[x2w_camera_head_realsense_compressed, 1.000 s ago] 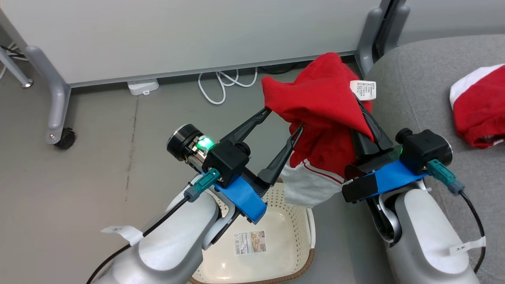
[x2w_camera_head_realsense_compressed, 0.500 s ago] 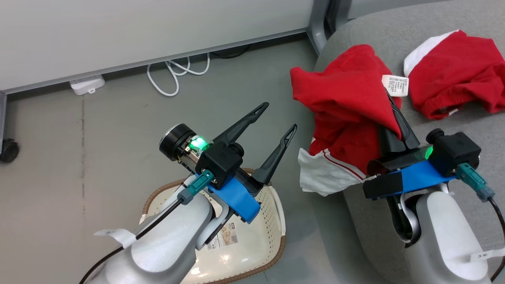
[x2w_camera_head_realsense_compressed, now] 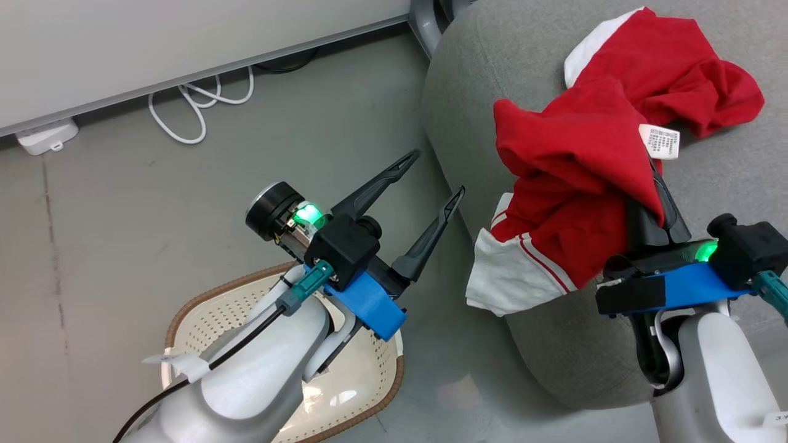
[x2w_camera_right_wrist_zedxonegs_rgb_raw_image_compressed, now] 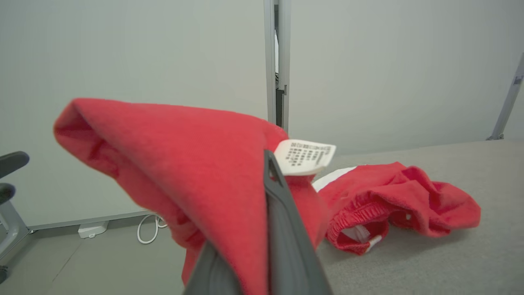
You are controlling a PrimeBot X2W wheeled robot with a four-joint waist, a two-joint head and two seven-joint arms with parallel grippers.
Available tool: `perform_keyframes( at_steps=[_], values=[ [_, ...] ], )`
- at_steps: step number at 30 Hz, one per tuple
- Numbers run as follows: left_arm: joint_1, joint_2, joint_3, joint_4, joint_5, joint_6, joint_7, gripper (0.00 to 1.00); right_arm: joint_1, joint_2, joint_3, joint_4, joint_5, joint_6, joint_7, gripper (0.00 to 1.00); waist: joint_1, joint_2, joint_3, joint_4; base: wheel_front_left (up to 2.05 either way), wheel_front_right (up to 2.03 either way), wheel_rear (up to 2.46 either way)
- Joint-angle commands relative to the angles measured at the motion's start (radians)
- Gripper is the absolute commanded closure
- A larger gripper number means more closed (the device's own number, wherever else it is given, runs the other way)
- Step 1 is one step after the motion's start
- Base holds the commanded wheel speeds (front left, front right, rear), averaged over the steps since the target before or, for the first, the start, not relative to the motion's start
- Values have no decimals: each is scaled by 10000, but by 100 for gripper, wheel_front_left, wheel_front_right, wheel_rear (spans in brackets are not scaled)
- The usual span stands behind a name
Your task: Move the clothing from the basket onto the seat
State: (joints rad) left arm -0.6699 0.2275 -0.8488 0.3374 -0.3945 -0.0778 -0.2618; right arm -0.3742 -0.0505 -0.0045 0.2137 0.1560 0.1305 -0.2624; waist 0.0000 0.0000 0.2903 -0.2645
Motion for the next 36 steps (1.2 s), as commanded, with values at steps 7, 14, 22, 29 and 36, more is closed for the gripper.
perform_keyframes(
  at_steps=[7,14,22,29,36],
  values=[
    [-216,107,-7,-64,88,21,-44,0,220,2,-127,-155,259,5,-37,100,0,0,187,-461,0,0,0],
    [-342,175,25,-182,170,68,-45,0,-322,2,-132,-403,241,5,-37,100,0,0,504,-515,0,0,0],
    [-800,390,39,-384,326,43,84,0,-2223,-25,-655,-932,-320,5,-37,100,0,0,1582,-323,0,0,0],
    [-1714,680,228,-792,616,103,289,0,-4602,-657,-1958,-1260,-490,4,-36,100,0,0,3184,28,0,0,0],
    [-2303,894,311,-1067,815,113,386,0,-6671,-2036,-3443,-927,-363,4,-36,100,0,0,4361,266,0,0,0]
  ],
)
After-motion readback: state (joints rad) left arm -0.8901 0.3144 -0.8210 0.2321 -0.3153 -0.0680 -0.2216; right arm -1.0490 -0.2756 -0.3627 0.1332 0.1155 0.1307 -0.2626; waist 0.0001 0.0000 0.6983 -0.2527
